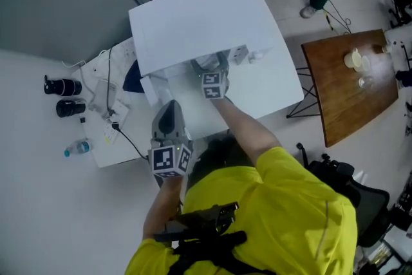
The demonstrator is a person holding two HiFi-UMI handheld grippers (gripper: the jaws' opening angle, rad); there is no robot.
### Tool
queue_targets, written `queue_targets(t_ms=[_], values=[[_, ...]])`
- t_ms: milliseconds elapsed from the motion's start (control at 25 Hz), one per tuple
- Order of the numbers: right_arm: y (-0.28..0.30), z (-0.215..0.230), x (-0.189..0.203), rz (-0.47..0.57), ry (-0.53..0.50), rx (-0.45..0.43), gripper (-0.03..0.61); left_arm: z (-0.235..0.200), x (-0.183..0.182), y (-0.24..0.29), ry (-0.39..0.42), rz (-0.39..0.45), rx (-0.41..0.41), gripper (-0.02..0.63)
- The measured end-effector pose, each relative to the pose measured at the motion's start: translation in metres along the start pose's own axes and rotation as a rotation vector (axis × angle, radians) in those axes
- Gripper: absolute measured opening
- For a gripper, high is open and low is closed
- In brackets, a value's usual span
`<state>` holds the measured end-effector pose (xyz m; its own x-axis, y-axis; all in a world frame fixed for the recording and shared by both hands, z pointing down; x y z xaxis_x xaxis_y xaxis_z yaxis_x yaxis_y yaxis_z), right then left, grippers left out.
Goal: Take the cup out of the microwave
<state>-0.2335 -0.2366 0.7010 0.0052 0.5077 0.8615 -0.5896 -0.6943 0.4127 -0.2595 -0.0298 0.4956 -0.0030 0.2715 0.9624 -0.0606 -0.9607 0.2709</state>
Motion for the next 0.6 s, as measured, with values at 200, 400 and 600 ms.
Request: queue_targets(t_ms=[200, 400, 600], values=[[0.029, 0.01, 0.006, -0.006, -0.014, 0.057, 0.44, -0.009, 0.004, 0.014, 0.013, -0.018, -0.015, -0.002], [0.051, 0.019, 0.016, -0.029, -0.014, 0.11, 0.44, -0.014, 0.002, 0.017, -0.002, -0.036, -0.001, -0.002], [0.059, 0.016, 0.003, -0.05, -0.074, 0.166, 0.44, -0.016, 0.002, 0.019, 0.012, -0.046, 0.0, -0.002]])
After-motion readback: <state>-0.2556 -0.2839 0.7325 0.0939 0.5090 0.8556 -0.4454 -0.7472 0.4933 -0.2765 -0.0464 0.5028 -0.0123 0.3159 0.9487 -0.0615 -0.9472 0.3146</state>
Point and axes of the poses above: the fingertips, and each gripper's own axes: y forward along the fingers, z to its right, x out of its underside, the point moved 2 cm from there along -y, backward along the fingers, and after that the axes turned 13 degrees about y, right-handed, at the moved point
